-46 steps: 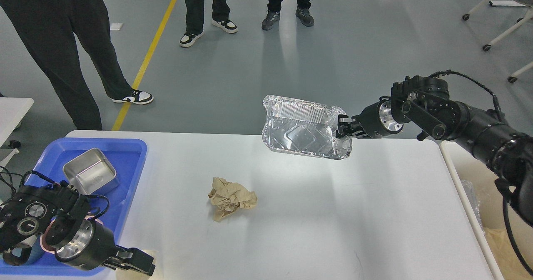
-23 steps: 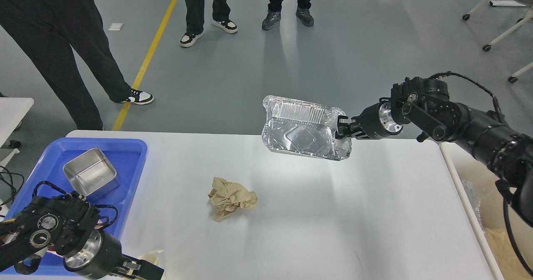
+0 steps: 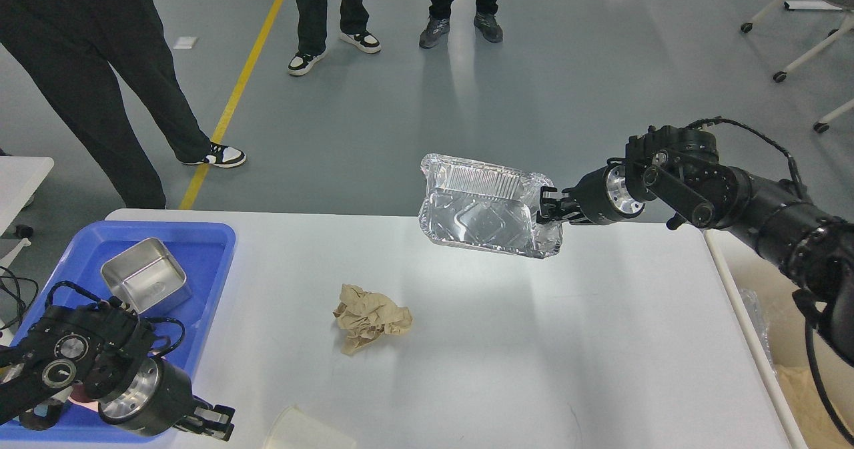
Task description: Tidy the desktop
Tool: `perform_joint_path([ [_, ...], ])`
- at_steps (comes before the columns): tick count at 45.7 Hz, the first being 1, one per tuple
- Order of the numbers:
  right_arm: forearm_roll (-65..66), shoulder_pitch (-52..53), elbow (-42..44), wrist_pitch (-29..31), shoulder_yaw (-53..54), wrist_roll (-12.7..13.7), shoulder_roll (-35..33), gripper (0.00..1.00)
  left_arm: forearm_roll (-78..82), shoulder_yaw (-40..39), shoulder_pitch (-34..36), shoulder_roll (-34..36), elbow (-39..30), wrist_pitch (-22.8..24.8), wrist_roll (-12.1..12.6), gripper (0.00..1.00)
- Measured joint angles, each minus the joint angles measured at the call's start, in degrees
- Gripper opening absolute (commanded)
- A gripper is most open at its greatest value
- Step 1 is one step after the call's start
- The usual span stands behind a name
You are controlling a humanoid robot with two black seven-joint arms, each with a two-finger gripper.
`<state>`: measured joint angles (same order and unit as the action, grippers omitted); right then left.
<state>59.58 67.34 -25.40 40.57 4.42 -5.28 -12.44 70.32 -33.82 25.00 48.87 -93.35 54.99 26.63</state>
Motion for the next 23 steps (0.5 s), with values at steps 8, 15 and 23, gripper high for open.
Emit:
perform_joint_path([
  [8, 0.0, 0.1, 0.0, 0.0, 0.0, 0.0, 0.1, 0.00, -0.2, -1.3, 0.3, -0.1, 0.0, 0.0, 0.0, 0.01],
  [15, 0.0, 0.4, 0.0, 0.0, 0.0, 0.0, 0.1, 0.00, -0.2, -1.8, 0.6, -0.2, 0.2, 0.0, 0.0, 0.02],
  [23, 0.0, 0.5, 0.0, 0.0, 0.0, 0.1, 0.1, 0.00, -0.2, -2.5, 0.7, -0.3, 0.3, 0.0, 0.0, 0.14],
])
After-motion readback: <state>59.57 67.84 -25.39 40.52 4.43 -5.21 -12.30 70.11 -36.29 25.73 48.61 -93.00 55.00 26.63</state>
